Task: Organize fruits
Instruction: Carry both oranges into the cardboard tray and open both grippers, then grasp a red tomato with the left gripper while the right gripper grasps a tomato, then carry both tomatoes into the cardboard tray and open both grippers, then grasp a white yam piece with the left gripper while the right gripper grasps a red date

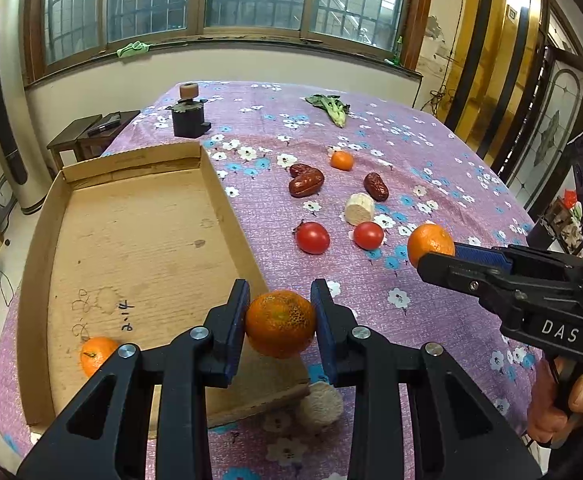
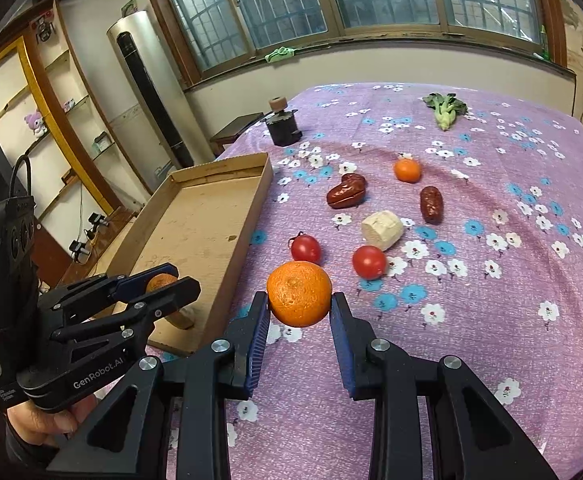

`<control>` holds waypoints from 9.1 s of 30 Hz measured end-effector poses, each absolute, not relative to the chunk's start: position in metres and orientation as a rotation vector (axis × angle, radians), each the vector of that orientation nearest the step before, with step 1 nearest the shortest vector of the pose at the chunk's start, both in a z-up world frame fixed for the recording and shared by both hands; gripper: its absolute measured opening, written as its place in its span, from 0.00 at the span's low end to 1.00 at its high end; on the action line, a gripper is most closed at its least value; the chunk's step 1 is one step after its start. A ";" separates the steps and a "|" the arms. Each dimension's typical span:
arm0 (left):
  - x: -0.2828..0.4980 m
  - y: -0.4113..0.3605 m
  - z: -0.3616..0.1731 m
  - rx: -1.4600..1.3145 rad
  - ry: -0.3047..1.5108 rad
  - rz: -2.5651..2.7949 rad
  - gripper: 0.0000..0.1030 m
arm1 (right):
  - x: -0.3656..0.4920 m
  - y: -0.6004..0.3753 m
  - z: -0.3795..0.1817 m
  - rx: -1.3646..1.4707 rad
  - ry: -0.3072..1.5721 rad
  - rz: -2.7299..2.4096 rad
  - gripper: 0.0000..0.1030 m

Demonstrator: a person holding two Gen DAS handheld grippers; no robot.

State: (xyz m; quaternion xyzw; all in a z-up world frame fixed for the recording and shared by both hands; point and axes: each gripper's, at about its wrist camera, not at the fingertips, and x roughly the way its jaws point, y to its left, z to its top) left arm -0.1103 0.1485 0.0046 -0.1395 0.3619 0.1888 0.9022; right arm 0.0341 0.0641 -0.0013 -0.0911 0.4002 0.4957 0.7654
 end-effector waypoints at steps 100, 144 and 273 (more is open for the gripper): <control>-0.022 0.134 -0.003 -0.185 0.923 0.416 0.74 | 0.110 0.091 -0.061 -0.336 0.950 1.000 0.47; -0.050 0.138 0.000 -0.258 0.871 0.388 0.30 | 0.067 0.044 -0.006 -0.224 0.849 1.023 0.28; -0.069 0.151 0.043 -0.332 0.829 0.465 0.75 | 0.055 0.042 0.050 -0.477 0.612 0.720 0.74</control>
